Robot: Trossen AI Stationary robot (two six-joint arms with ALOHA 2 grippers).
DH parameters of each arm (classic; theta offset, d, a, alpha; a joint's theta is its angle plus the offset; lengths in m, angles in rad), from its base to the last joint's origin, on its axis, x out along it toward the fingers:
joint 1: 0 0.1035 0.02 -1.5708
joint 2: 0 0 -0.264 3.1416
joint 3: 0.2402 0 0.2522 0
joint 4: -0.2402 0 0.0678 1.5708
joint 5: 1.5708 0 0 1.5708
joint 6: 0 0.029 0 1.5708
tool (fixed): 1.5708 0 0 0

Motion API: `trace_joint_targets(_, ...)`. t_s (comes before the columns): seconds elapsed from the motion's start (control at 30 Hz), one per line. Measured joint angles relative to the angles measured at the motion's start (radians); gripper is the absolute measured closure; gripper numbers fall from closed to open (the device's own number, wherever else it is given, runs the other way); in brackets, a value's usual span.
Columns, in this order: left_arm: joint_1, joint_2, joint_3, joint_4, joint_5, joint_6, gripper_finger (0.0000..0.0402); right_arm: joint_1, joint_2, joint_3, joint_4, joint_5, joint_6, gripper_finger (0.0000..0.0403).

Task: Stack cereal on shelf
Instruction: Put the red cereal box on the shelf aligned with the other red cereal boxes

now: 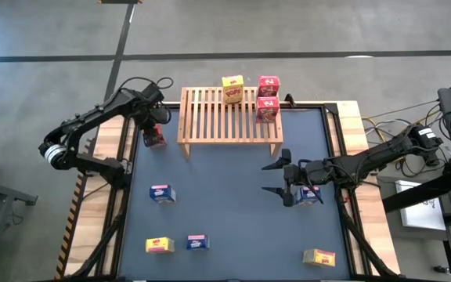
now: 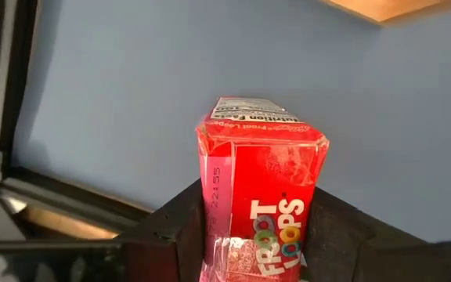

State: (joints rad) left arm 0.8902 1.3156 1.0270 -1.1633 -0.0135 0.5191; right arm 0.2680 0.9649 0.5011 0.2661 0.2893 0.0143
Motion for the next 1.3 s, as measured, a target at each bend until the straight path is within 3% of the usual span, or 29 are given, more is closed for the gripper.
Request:
trace_joint_targets(0.1, 0.0, -0.01, 0.05, -0.064, 0.014, -0.019, 0.0248, 0.0, 0.0, 0.0, 0.0, 0.001, 0.0, 0.0096)
trace_joint_targets(0.4, -0.037, -0.027, 0.299, -0.226, 0.179, -0.112, 0.0248, 0.0, 0.0, 0.0, 0.002, 0.048, 0.004, 0.0096)
trace_joint_targets(0.8, -0.327, -0.028, 0.577, -0.272, 0.184, -0.243, 0.0249, -0.014, 0.0, 0.0, 0.003, 0.056, 0.026, 0.0096)
trace_joint_targets(1.13, -0.494, -0.022, 0.616, -0.164, 0.18, -0.322, 0.0249, -0.122, 0.0, 0.0, 0.054, 0.054, 0.13, 0.0096)
trace_joint_targets(1.3, -0.572, 0.012, 0.615, -0.036, 0.18, -0.353, 0.0249, -0.166, 0.0, 0.0, 0.084, 0.051, 0.133, 0.0096)
